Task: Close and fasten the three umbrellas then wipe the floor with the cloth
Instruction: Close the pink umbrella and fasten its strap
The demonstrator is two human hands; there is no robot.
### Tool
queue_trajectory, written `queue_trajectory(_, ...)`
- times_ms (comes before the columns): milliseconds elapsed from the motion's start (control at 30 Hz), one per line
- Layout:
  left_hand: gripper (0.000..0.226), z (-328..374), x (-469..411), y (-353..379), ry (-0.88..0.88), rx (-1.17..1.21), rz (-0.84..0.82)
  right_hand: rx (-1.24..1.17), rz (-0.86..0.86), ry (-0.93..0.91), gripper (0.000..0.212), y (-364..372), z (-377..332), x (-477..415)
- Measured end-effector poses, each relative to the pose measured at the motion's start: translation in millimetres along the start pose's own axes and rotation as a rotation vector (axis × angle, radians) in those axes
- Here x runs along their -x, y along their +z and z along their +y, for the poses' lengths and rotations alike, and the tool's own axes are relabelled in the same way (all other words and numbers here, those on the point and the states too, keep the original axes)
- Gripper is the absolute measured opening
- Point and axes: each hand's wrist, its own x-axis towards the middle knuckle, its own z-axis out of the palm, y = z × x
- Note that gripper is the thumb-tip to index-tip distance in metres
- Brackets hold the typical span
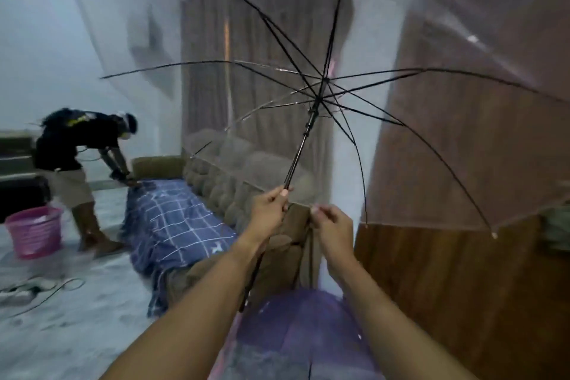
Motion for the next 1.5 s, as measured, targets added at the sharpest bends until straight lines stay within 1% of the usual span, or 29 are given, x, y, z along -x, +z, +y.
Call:
queue_trajectory(100, 0.027, 16.2, 25.4, 69.9, 0.093, -0.068, -0.121, 0.002, 0.145, -0.057, 0.017, -91.0, -47.0, -17.2)
queue_trajectory(167, 0.022, 24.9, 45.6, 116.1, 0.178, -0.128, -0.240, -0.010, 0.246, -0.073, 0.014, -154.2, -80.2, -16.2)
queue_trajectory(233, 0.020, 30.4, 70.0, 162.2, 0.256, -0.200, -0.376, 0.010, 0.349, -0.057, 0.013, -218.0, -109.5, -7.5)
queue_trajectory(300, 0.022, 35.0, 101.9, 205.4, 0.293, -0.255, -0.512, 0.039, 0.456, -0.008, 0.011, -280.9, -132.6, 7.8)
queue_trajectory(333, 0.023, 38.9, 120.2, 224.7, 0.301, -0.263, -0.568, 0.031, 0.498, 0.015, 0.014, -312.0, -141.9, 18.3)
queue_trajectory(433, 0.025, 50.1, 173.2, 276.4, 0.321, -0.231, -0.747, 0.002, 0.591, 0.021, 0.033, -396.6, -160.9, 54.8)
queue_trajectory(533, 0.022, 60.6, 220.0, 326.8, 0.351, -0.244, -0.823, -0.129, 0.695, -0.032, 0.030, -463.2, -174.5, 100.0)
queue_trajectory(633, 0.020, 75.8, 269.5, 368.9, 0.394, -0.229, -0.845, -0.161, 0.800, -0.046, 0.033, -517.6, -187.5, 140.4)
queue_trajectory(700, 0.022, 84.8, 299.4, 388.9, 0.386, -0.181, -0.943, -0.200, 0.870, -0.084, 0.031, -550.2, -196.4, 163.9)
queue_trajectory(767, 0.017, 85.9, 319.4, 401.9, 0.299, -0.210, -1.027, -0.284, 0.925, -0.124, 0.027, -576.9, -207.4, 188.3)
queue_trajectory(800, 0.022, 84.6, 326.8, 404.9, 0.234, -0.242, -1.083, -0.326, 0.946, -0.139, 0.025, -589.7, -211.8, 201.0)
queue_trajectory(867, 0.033, 80.5, 342.2, 405.2, 0.117, -0.312, -1.212, -0.354, 0.991, -0.142, 0.025, -611.6, -218.5, 225.5)
queue_trajectory(900, 0.035, 79.2, 350.0, 404.5, 0.099, -0.334, -1.237, -0.341, 1.014, -0.129, 0.026, -619.5, -221.2, 236.0)
queue_trajectory(967, 0.035, 82.2, 366.0, 402.1, 0.131, -0.320, -1.208, -0.290, 1.046, -0.100, 0.028, -629.0, -225.3, 252.4)
queue_trajectory(1033, 0.035, 87.2, 378.0, 405.6, 0.210, -0.274, -1.155, -0.249, 1.068, -0.099, 0.027, -632.6, -229.8, 262.6)
queue_trajectory(1133, 0.034, 88.2, 386.9, 413.4, 0.262, -0.237, -1.148, -0.208, 1.095, -0.112, 0.026, -634.3, -234.3, 273.0)
queue_trajectory(1233, 0.035, 92.5, 395.9, 424.3, 0.279, -0.209, -1.153, -0.211, 1.055, -0.120, 0.024, -619.4, -226.9, 276.0)
queue_trajectory(1333, 0.033, 96.0, 406.0, 438.0, 0.238, -0.155, -1.137, -0.226, 1.002, -0.090, 0.021, -591.3, -208.4, 272.7)
queue_trajectory(1433, 0.041, 96.5, 407.4, 445.5, 0.181, -0.133, -1.150, -0.198, 0.966, -0.019, 0.022, -564.0, -182.9, 273.1)
queue_trajectory(1500, 0.040, 101.3, 406.3, 450.2, 0.147, -0.130, -1.130, -0.239, 0.881, 0.048, 0.021, -545.2, -160.3, 274.7)
